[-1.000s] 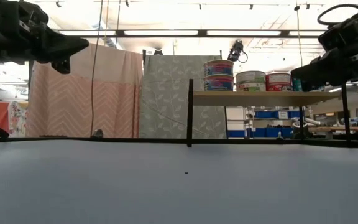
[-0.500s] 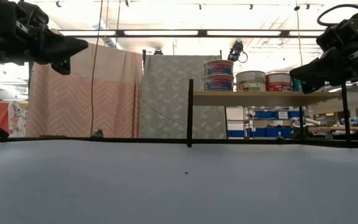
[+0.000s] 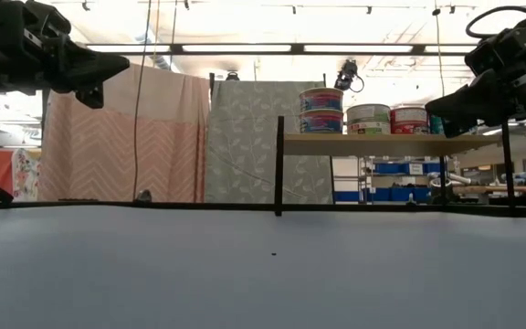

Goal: Stack canned seafood by type on shelf
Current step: Return to Home Position

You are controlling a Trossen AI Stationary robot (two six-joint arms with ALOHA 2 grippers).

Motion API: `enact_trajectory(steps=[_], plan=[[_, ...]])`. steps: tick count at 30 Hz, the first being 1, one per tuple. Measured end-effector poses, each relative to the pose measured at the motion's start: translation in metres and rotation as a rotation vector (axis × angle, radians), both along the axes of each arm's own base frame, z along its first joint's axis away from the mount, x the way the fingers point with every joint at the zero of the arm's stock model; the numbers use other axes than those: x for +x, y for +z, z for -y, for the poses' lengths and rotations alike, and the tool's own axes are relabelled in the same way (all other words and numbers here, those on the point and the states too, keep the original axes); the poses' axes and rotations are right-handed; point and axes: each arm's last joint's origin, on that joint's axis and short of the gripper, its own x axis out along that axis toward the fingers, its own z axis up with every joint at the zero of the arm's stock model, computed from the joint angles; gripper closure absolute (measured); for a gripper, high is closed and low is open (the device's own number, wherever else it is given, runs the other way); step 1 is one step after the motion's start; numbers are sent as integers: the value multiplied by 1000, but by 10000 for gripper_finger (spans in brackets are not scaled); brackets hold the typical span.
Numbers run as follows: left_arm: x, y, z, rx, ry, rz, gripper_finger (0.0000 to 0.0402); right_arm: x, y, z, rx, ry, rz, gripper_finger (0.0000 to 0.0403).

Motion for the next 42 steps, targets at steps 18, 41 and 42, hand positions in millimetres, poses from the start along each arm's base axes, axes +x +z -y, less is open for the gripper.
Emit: enact_trajectory(steps=[18, 41, 42], plan=[[0, 0, 0, 0, 0, 0, 394, 0, 0, 0, 0, 0, 0, 375], [0, 0, 0, 0, 0, 0, 393, 0, 0, 0, 0, 0, 1, 376], [0, 0, 0, 0, 0, 0, 393, 0, 0, 0, 0, 0, 1, 375]])
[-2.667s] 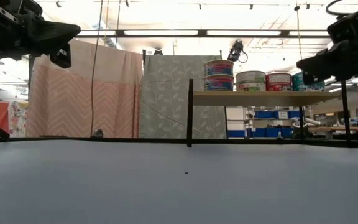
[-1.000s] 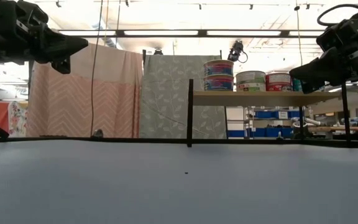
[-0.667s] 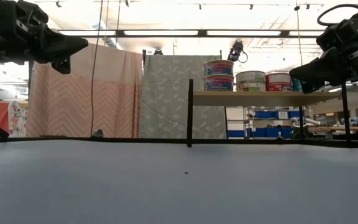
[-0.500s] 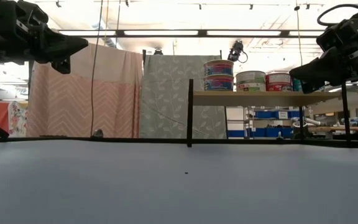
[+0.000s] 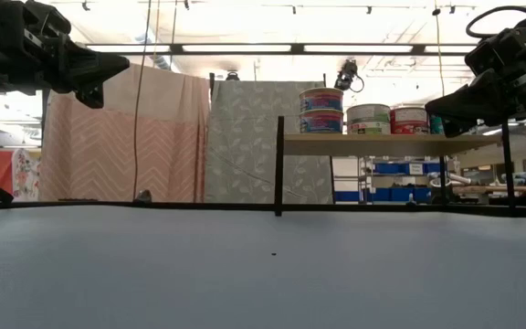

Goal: Stack canned seafood by type on shelf
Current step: Return to Home Position

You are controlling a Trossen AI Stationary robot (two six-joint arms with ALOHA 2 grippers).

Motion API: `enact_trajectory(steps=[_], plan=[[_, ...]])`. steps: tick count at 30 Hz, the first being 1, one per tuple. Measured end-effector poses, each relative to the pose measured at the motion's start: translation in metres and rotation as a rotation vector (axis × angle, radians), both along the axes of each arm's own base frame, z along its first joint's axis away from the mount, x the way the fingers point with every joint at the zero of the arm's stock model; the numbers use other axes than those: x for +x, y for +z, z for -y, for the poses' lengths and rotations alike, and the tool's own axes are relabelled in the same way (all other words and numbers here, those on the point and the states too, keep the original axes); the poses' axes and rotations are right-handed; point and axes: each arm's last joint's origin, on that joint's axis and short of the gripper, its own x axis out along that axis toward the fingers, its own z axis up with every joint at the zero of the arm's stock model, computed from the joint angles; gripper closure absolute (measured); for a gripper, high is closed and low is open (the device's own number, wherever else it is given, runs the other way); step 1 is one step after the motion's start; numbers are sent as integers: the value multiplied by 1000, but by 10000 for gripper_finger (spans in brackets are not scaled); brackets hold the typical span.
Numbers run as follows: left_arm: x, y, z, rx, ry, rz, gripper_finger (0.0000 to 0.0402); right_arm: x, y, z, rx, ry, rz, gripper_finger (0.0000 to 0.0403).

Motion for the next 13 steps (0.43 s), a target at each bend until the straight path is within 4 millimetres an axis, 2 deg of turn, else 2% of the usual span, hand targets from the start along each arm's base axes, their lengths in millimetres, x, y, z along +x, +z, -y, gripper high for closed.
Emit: enact_trajectory(steps=[13], plan=[[0, 0, 0, 0, 0, 0, 393, 0, 0, 0, 0, 0, 0, 379]])
